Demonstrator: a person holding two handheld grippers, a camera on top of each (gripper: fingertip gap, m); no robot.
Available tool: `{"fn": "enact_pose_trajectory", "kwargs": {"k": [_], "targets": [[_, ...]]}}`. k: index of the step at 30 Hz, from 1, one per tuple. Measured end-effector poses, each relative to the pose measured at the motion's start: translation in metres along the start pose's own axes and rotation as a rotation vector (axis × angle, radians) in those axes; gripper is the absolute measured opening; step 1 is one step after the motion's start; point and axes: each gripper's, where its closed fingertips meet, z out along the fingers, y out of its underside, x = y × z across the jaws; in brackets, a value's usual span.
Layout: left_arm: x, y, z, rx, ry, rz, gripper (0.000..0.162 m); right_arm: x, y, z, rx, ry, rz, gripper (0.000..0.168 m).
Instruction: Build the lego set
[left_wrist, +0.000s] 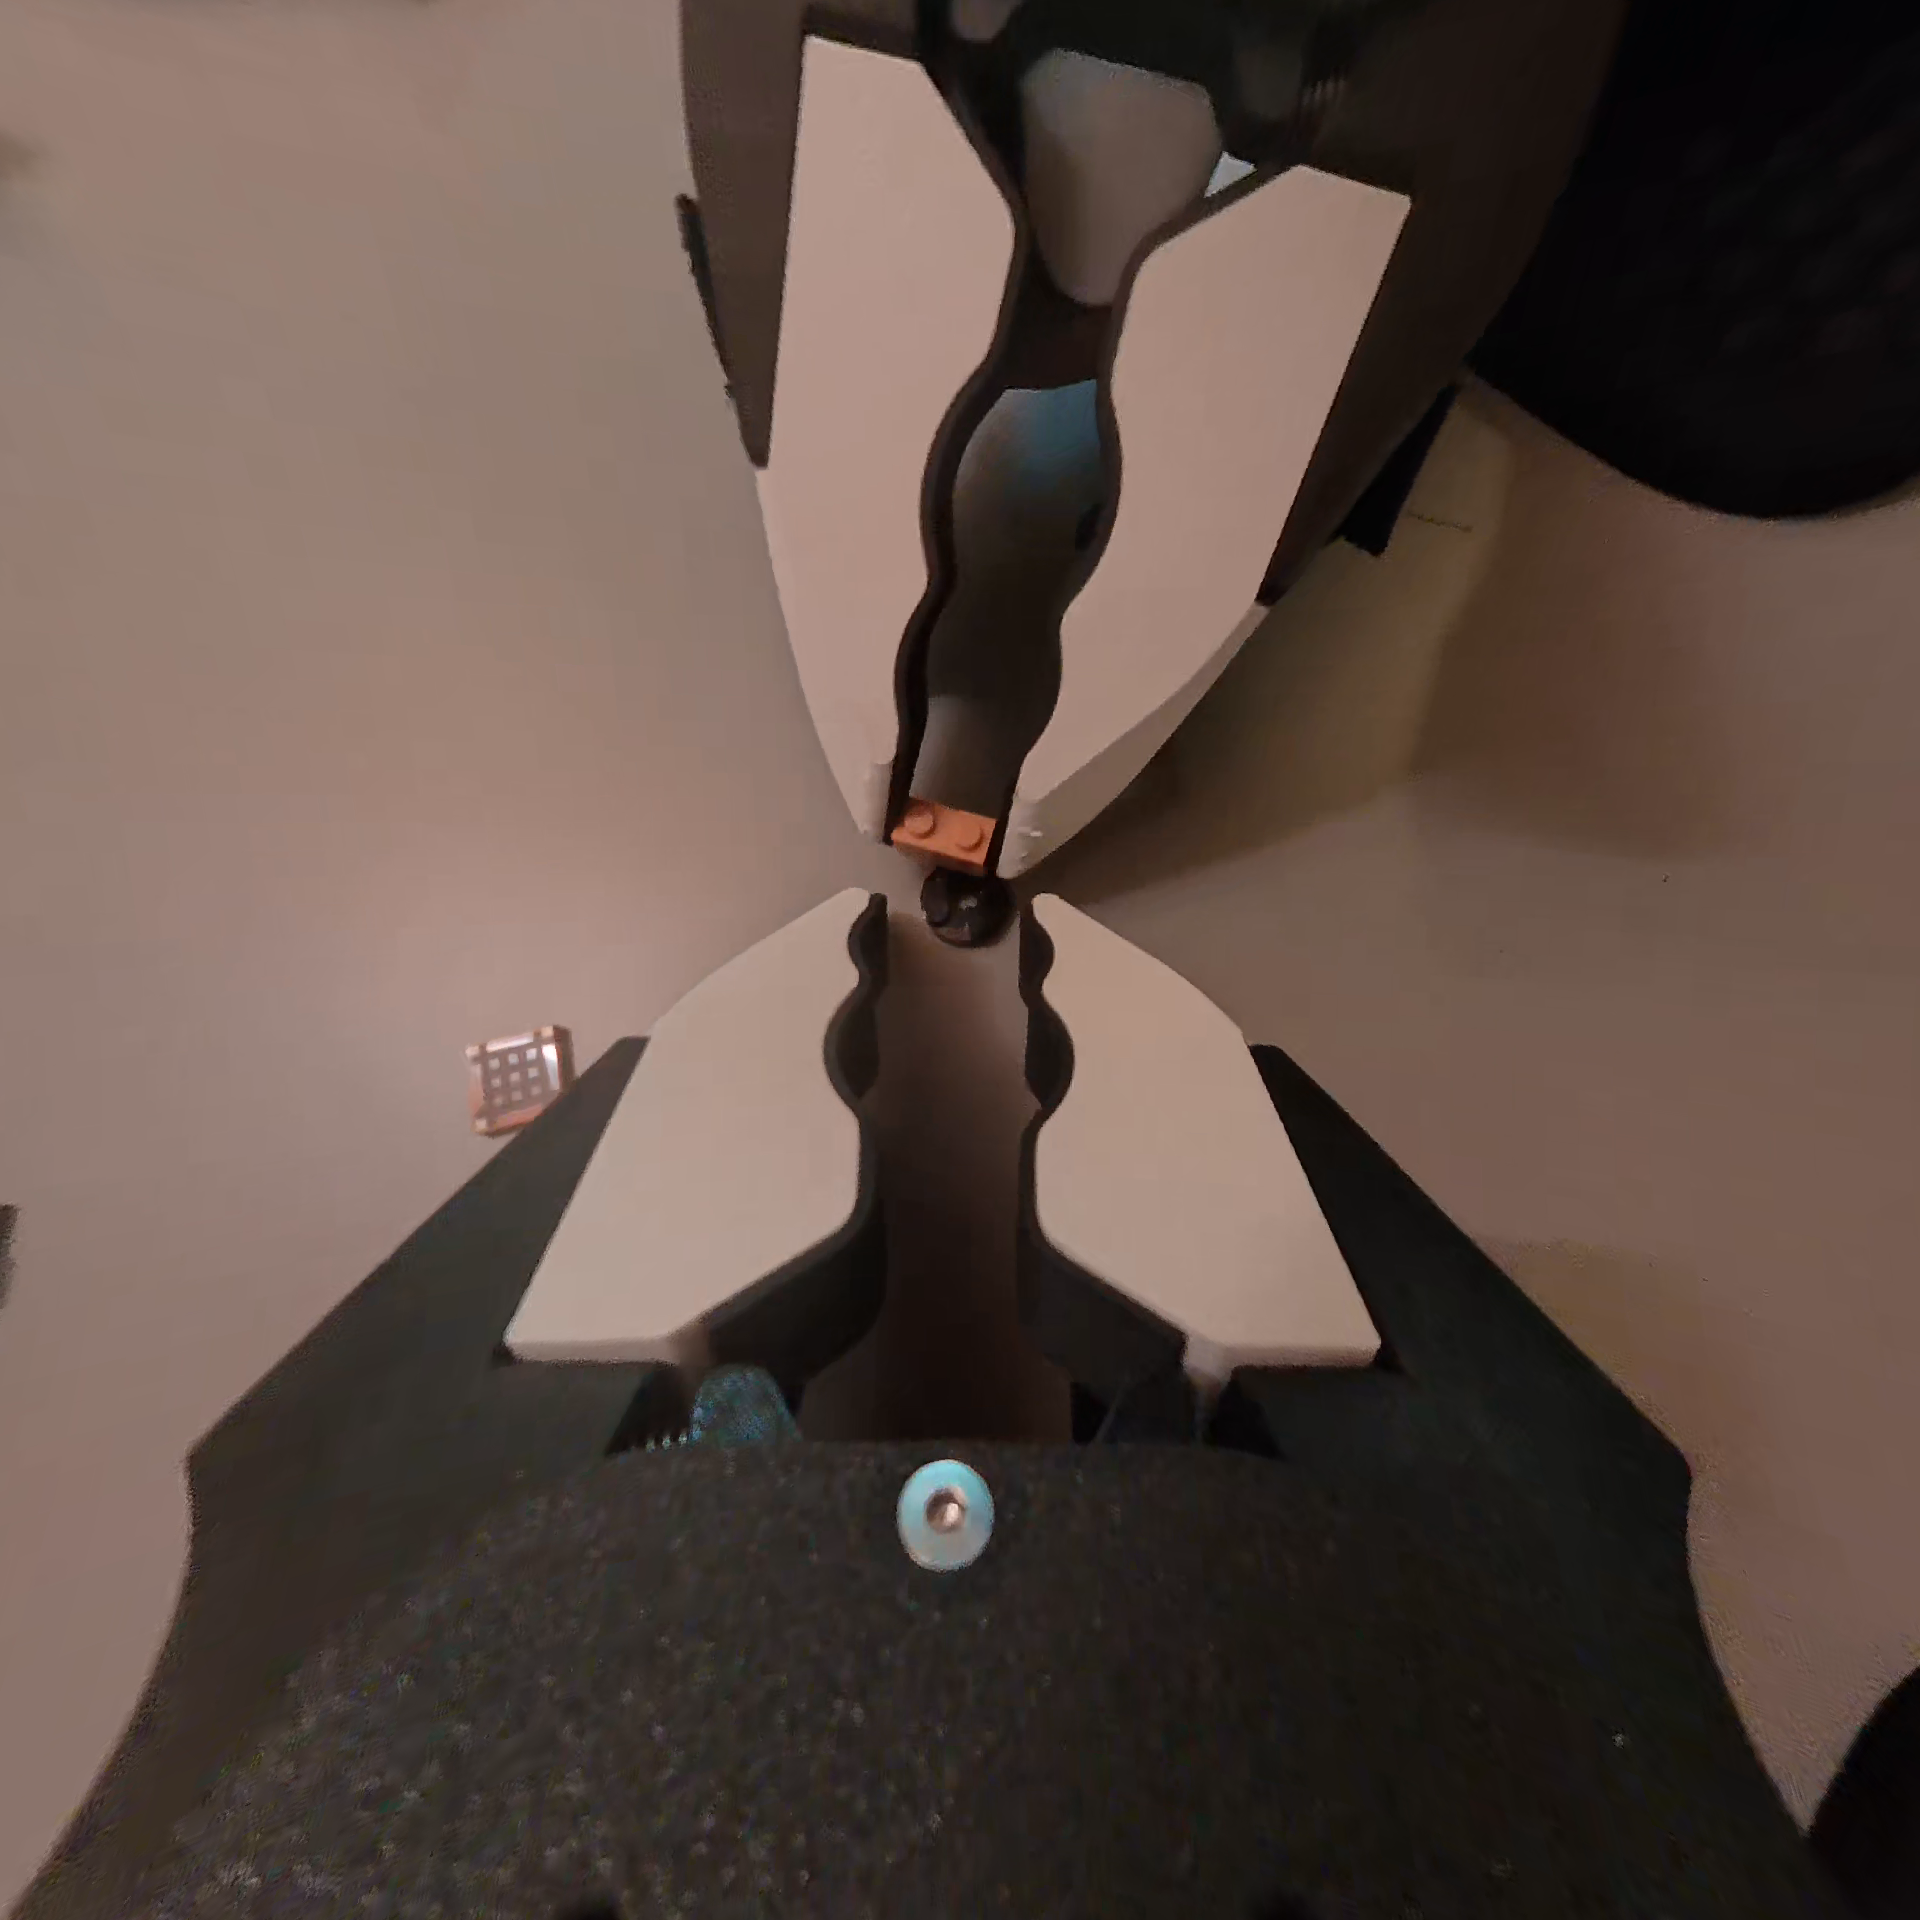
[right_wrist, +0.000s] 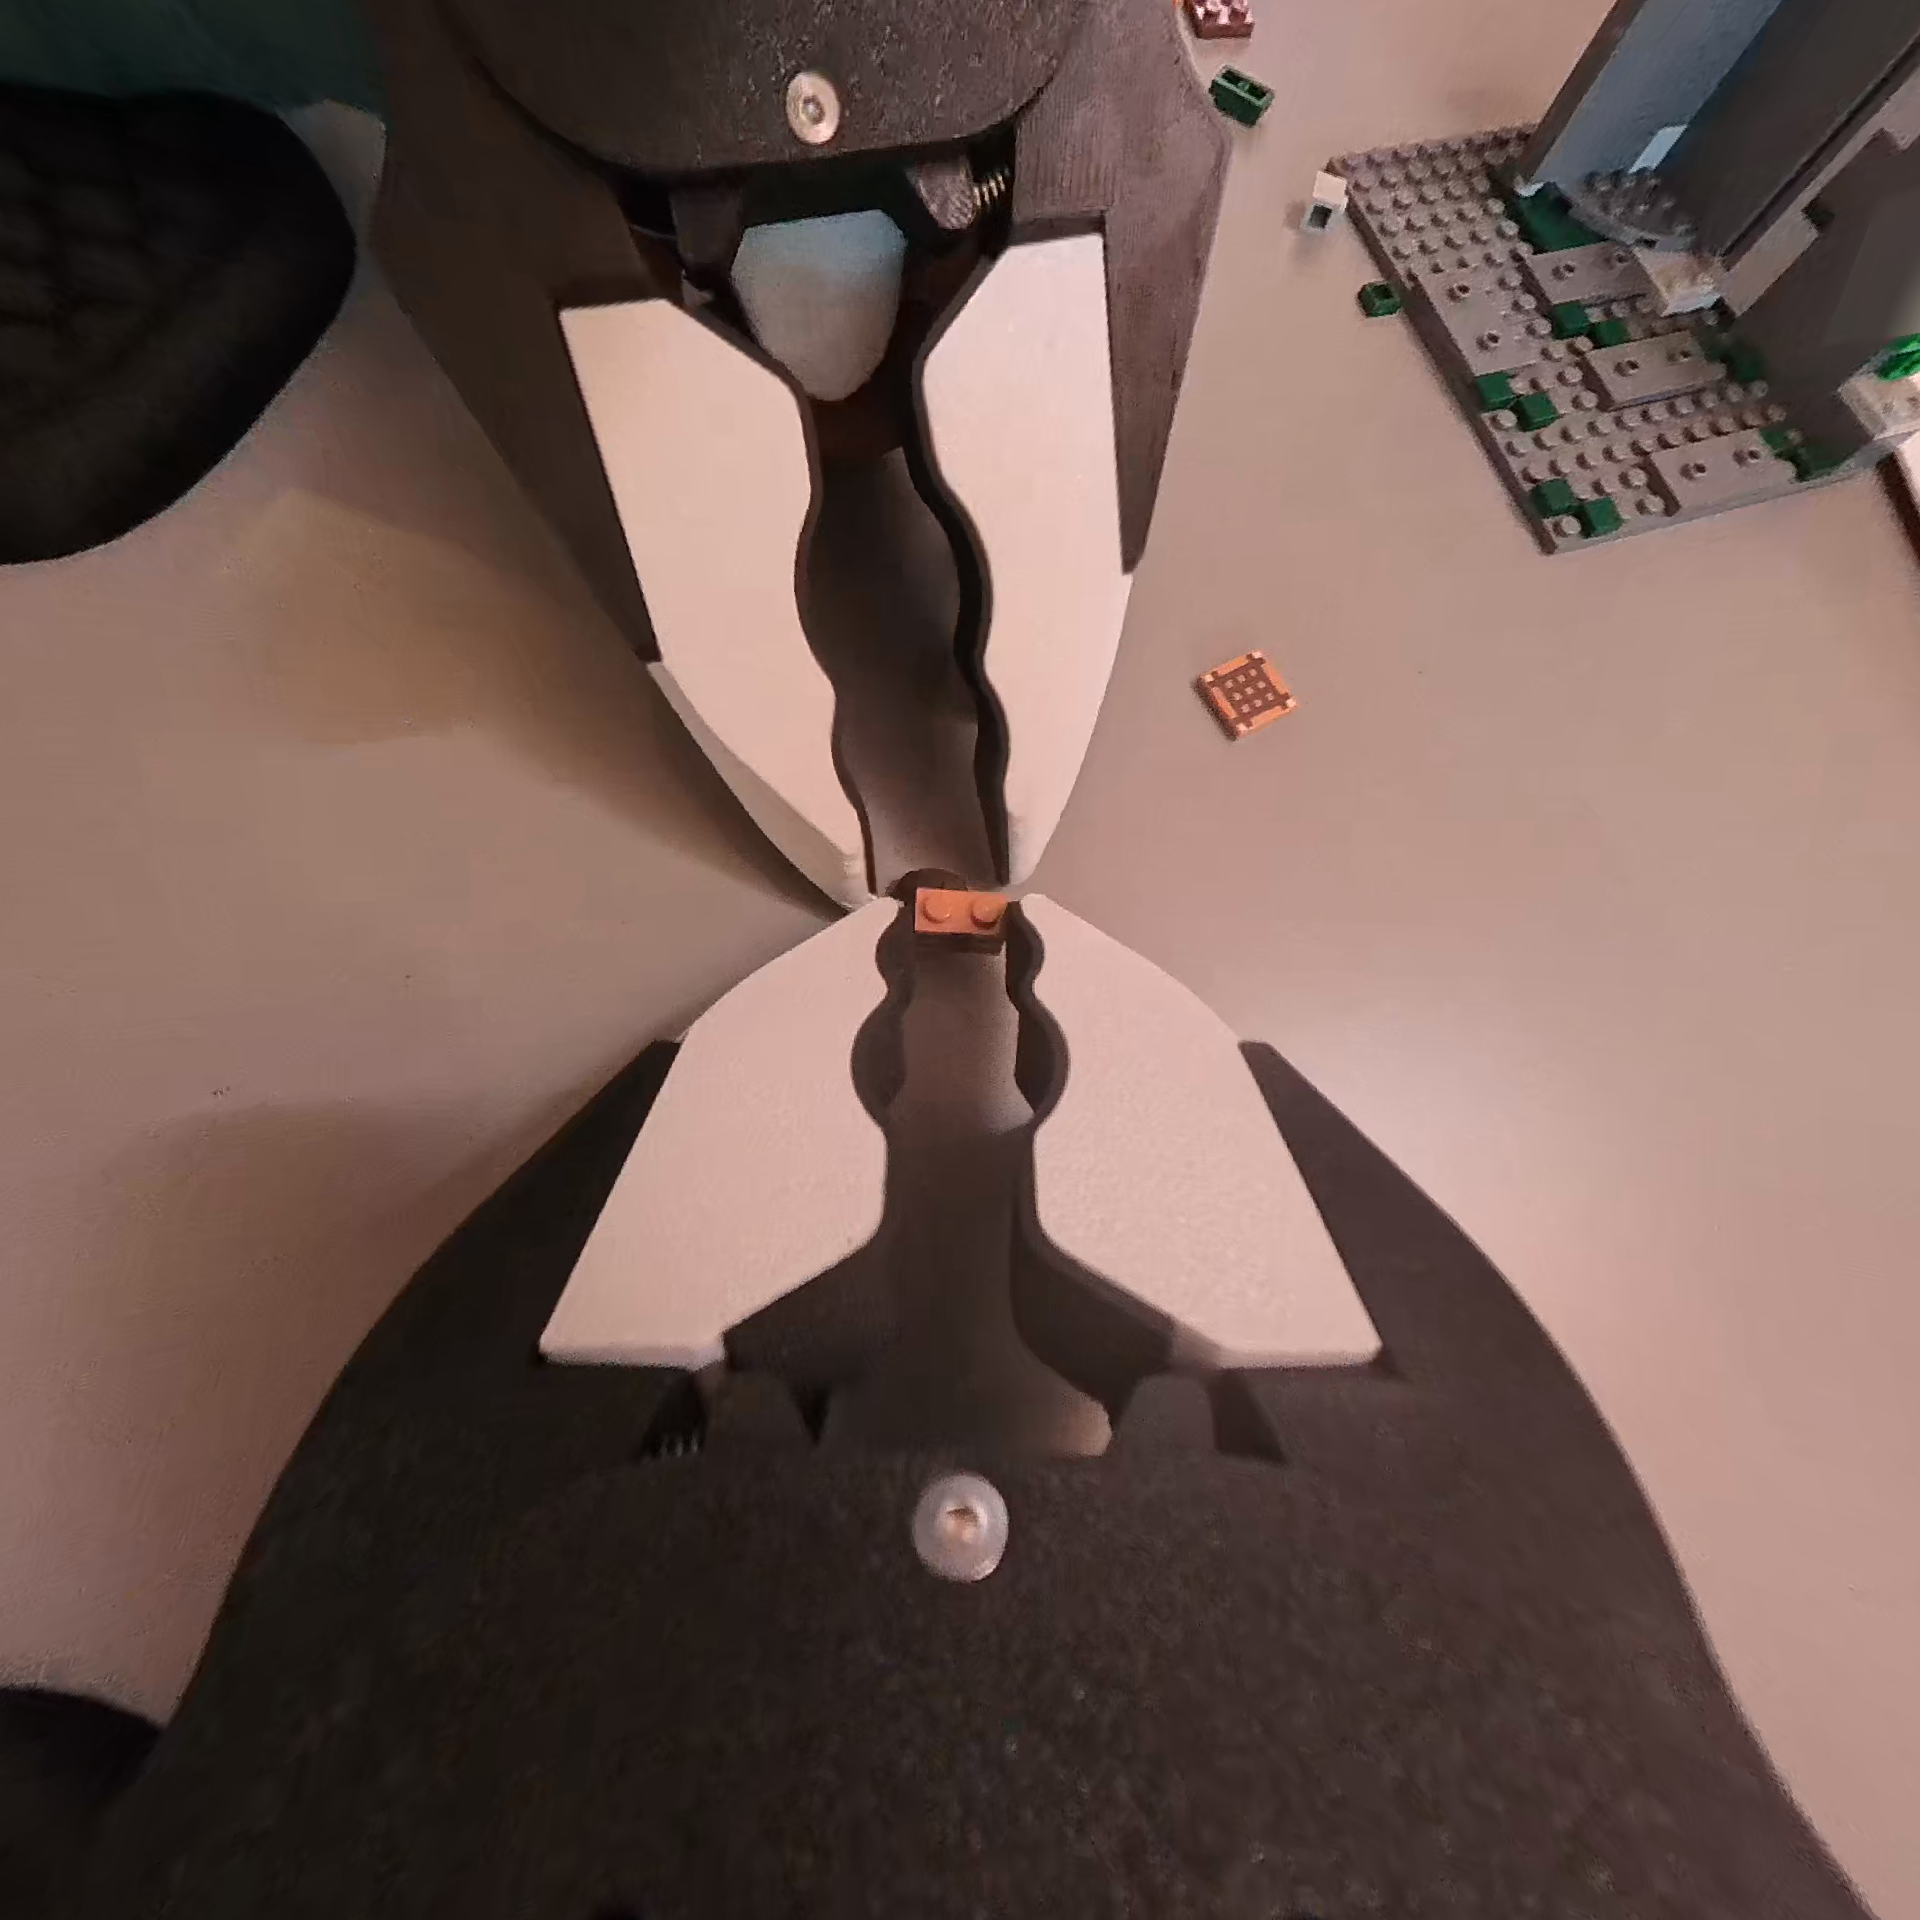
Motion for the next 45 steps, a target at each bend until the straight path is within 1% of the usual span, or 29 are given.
{"fn": "enact_pose_trajectory", "kwargs": {"k": [8,17,45], "targets": [[0.001,-0.001,0.002,-0.016,0.025,0.042,0.019,-0.001,0.0,0.004,-0.007,-0.033,-0.011,0.017],[0.003,0.002,-0.002,-0.013,0.022,0.038,0.022,-0.003,0.0,0.006,-0.017,-0.067,-0.039,0.017],[0.002,0.002,-0.003,0.004,0.009,0.034,0.019,-0.013,0.002,0.004,-0.011,-0.117,-0.079,0.019]]}}
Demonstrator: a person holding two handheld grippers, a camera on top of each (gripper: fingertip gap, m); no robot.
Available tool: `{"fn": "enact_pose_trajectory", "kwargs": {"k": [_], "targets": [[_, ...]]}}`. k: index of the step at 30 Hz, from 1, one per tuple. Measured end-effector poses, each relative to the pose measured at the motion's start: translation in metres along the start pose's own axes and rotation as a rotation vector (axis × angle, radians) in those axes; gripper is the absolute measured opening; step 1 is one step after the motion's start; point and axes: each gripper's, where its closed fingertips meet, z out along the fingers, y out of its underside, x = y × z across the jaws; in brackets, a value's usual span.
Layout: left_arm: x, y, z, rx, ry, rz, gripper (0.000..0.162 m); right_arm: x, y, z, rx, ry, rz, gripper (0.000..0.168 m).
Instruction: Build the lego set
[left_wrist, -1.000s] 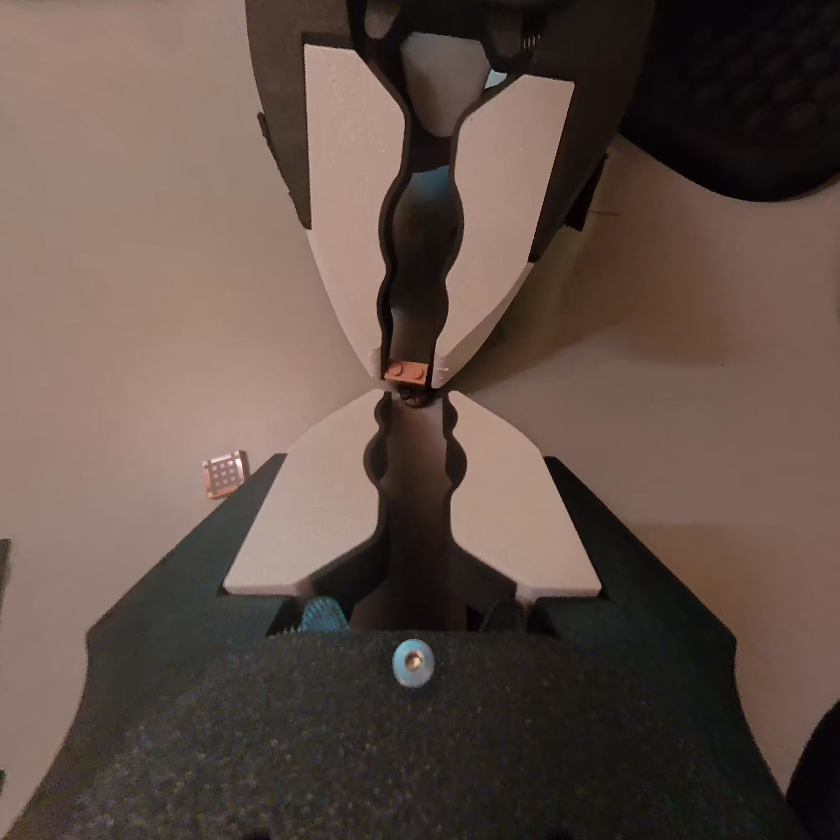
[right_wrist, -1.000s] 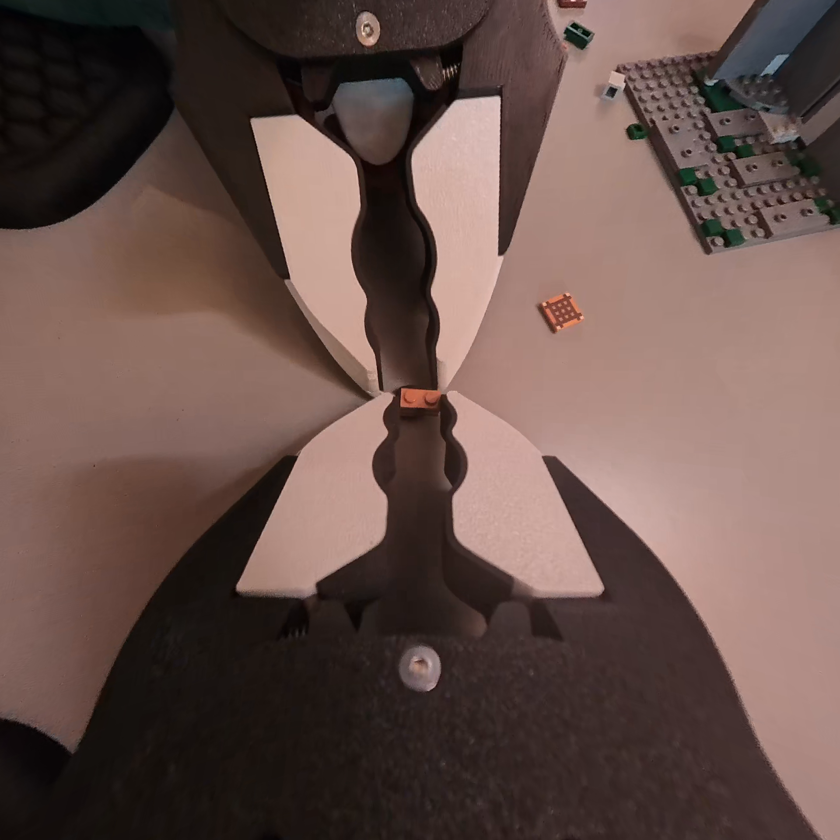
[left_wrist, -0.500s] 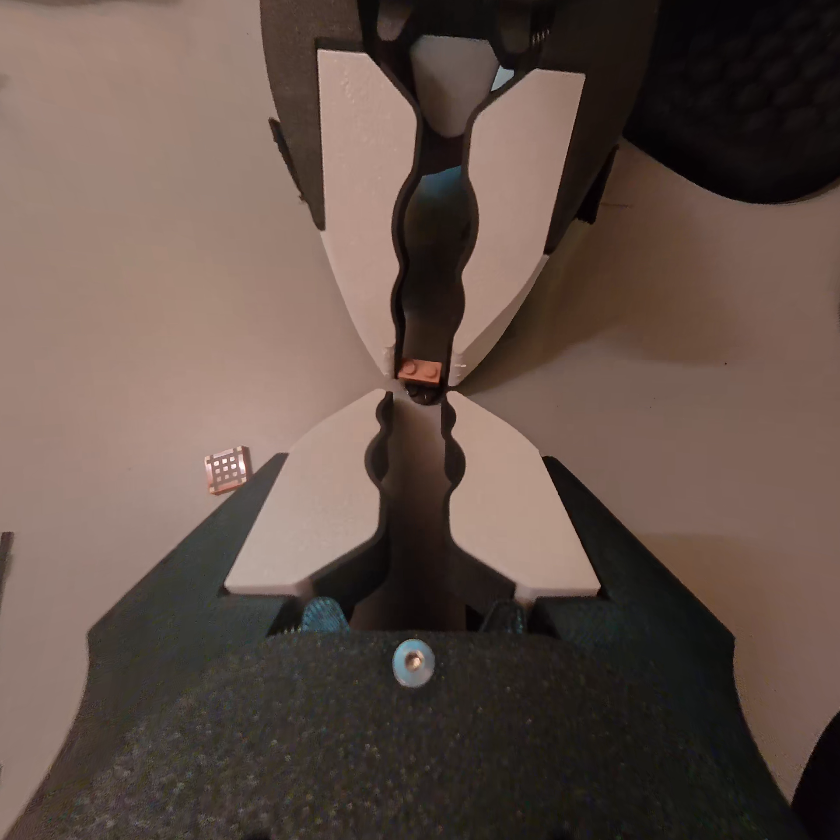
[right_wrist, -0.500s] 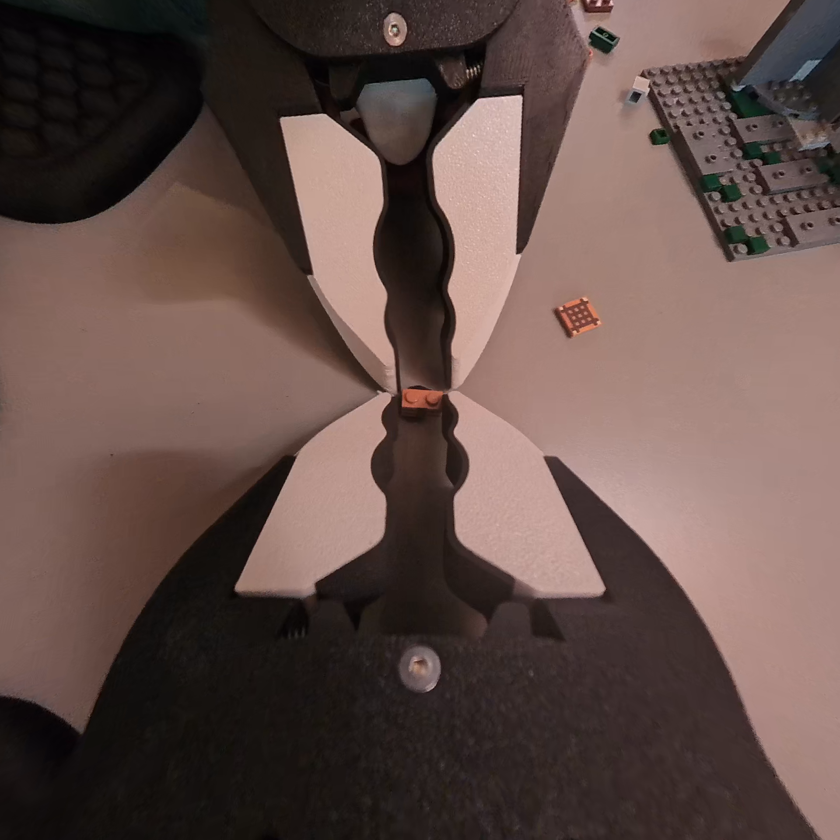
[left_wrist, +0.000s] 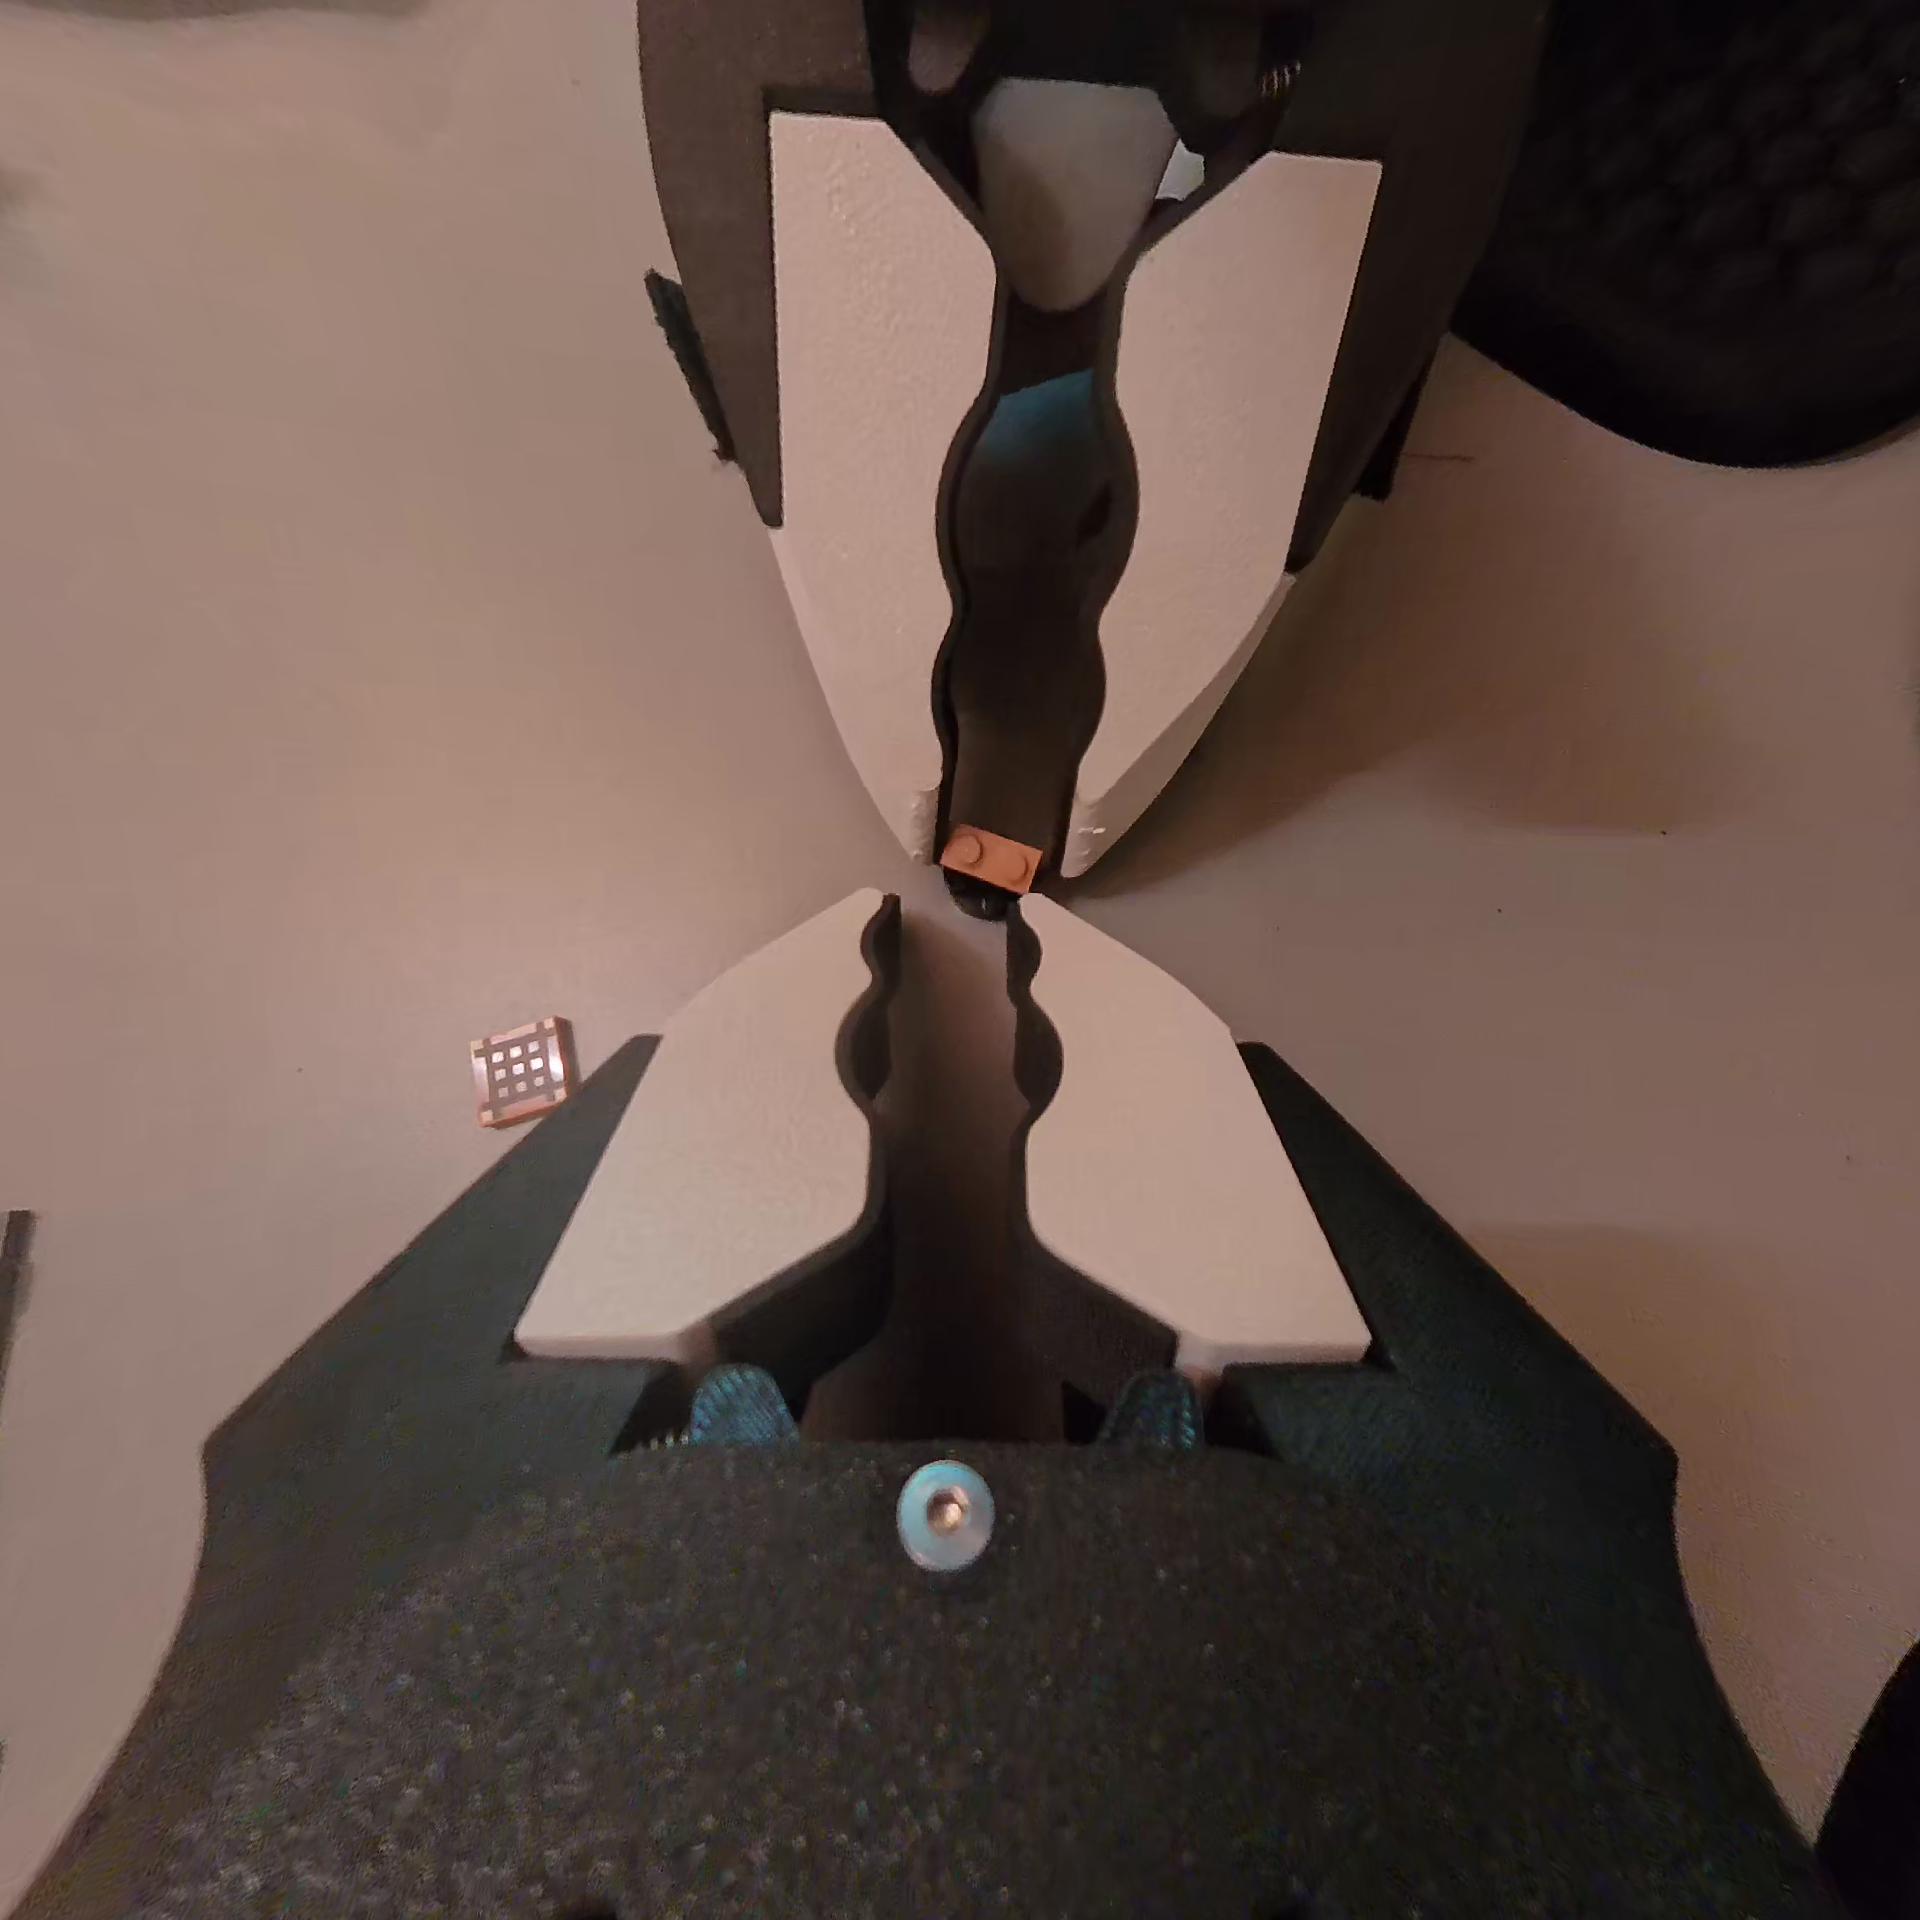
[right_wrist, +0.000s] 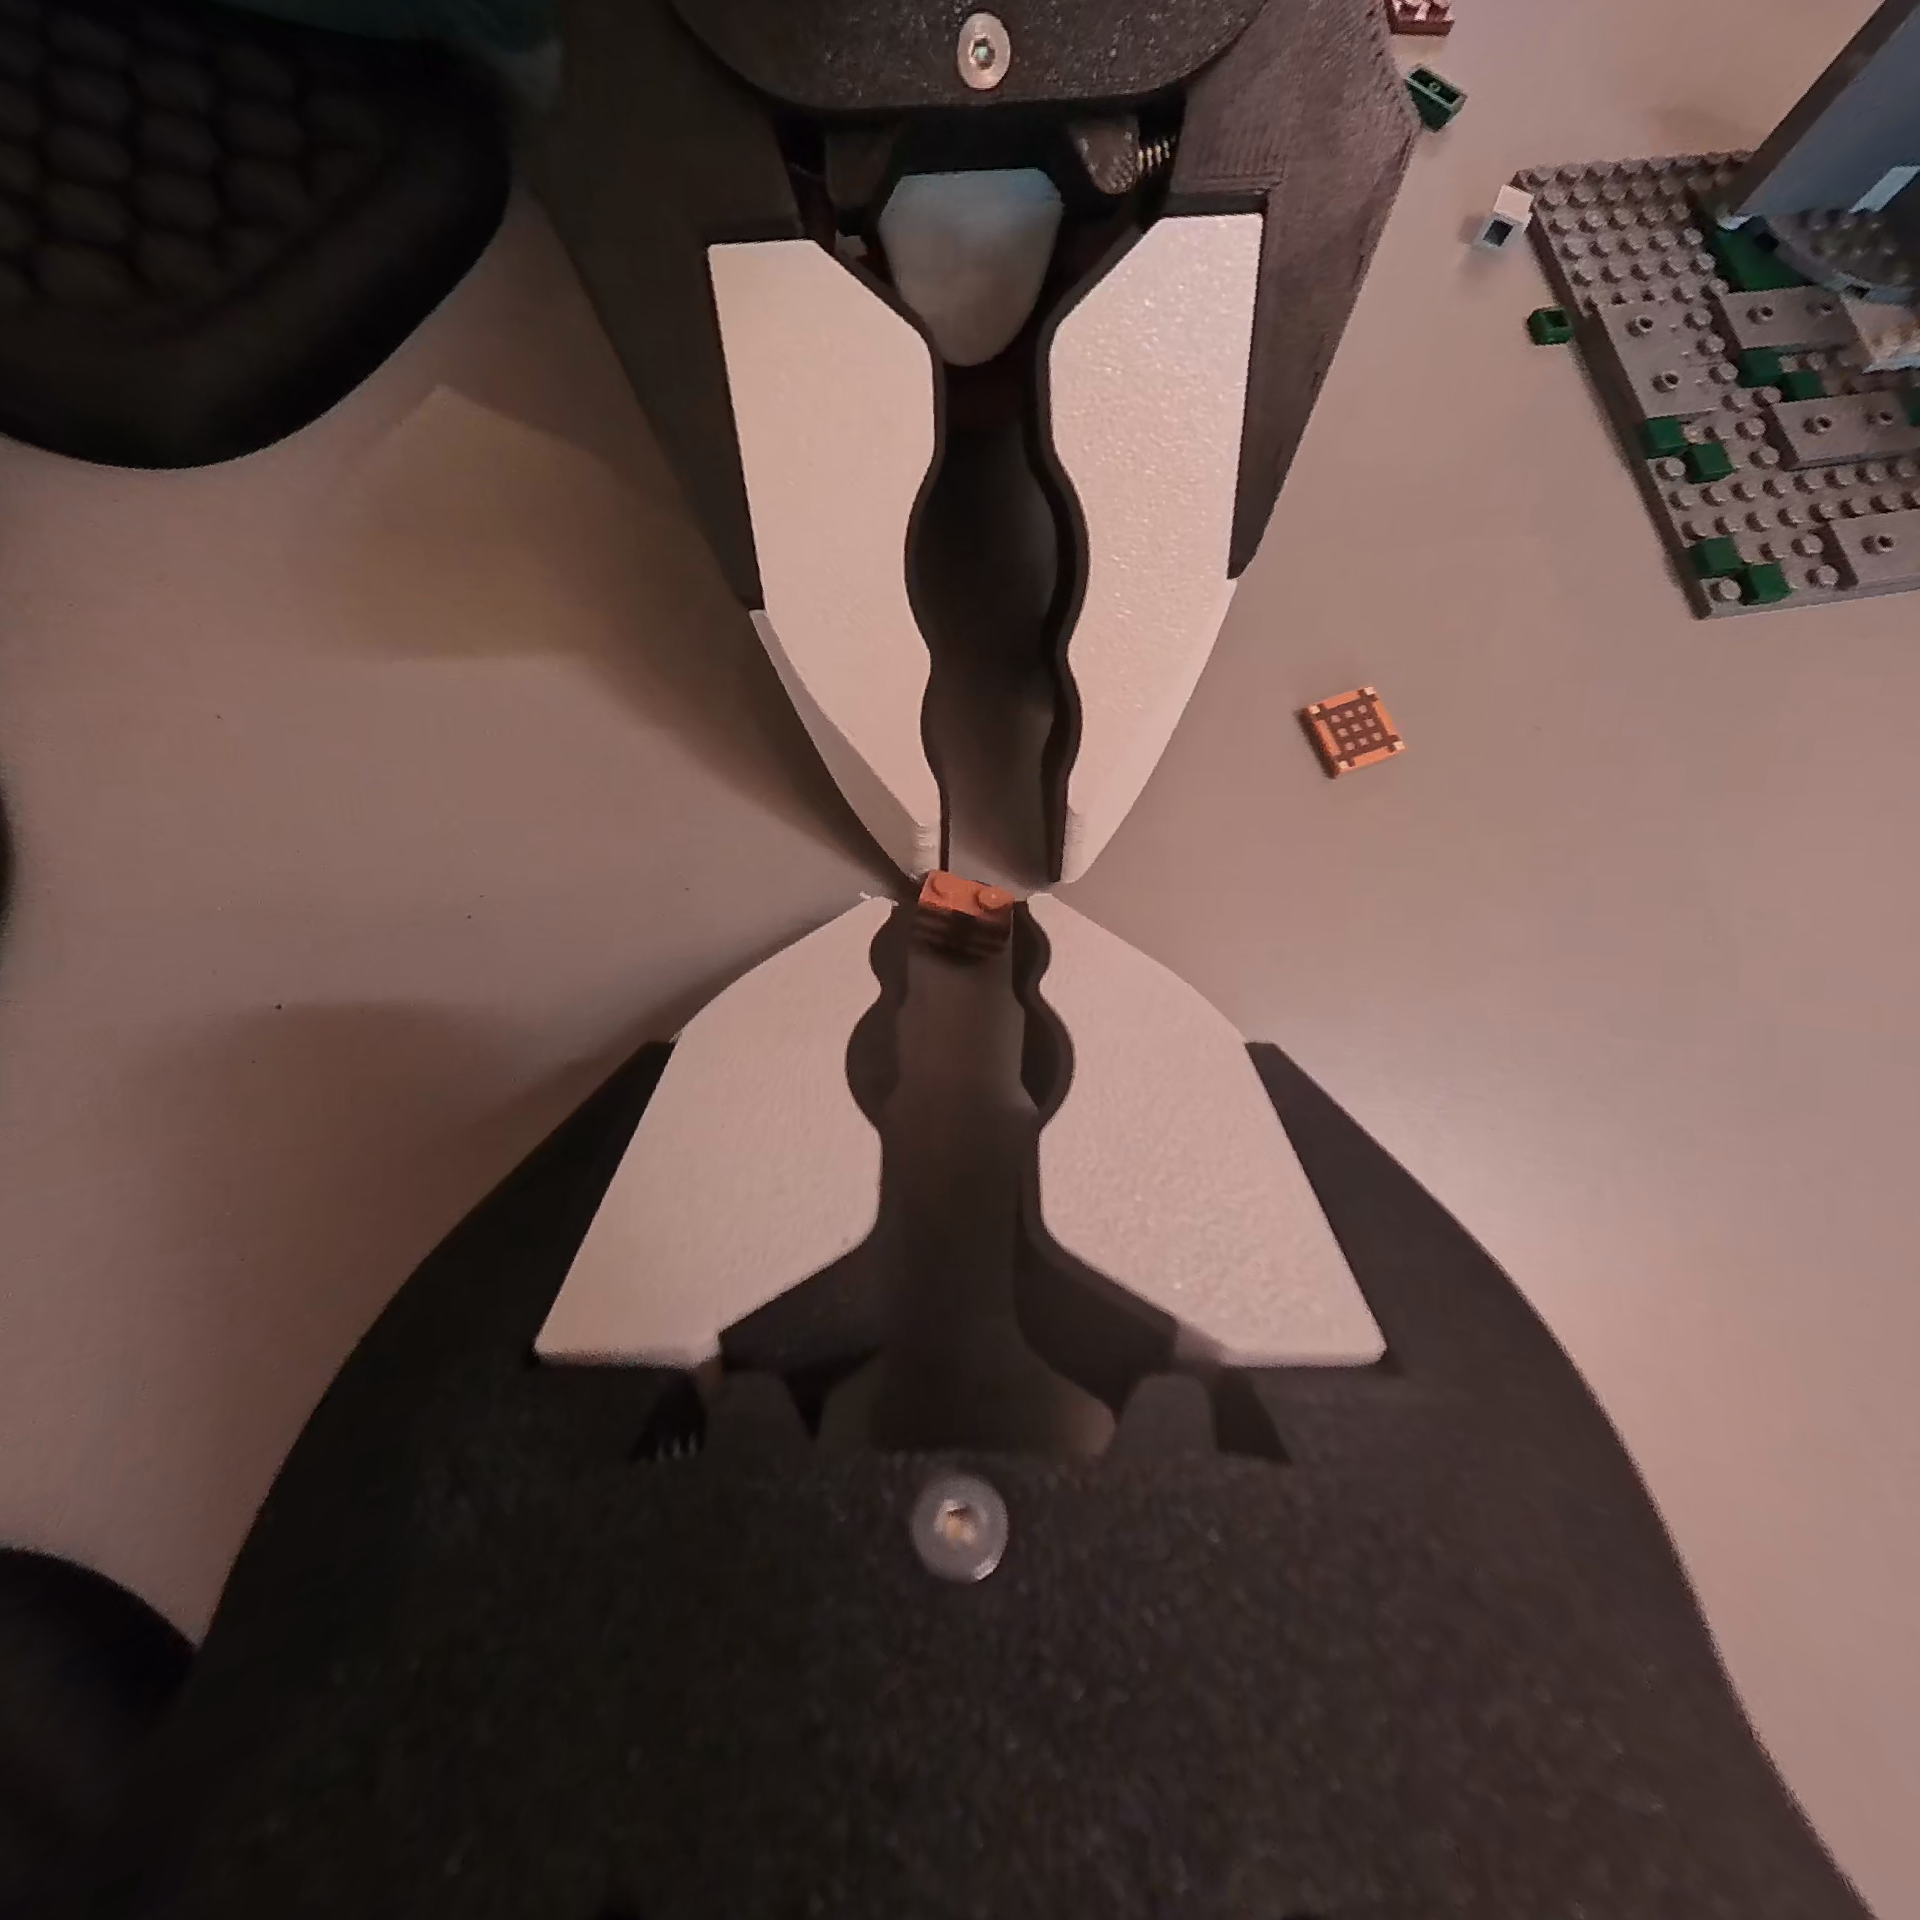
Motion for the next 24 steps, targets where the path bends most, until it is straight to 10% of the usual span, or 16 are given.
{"fn": "enact_pose_trajectory", "kwargs": {"k": [24], "targets": [[0.0007,-0.0072,-0.002,0.045,0.002,-0.025,0.015,0.002,0.0057,-0.0037,-0.032,0.029,-0.043,0.021]]}}
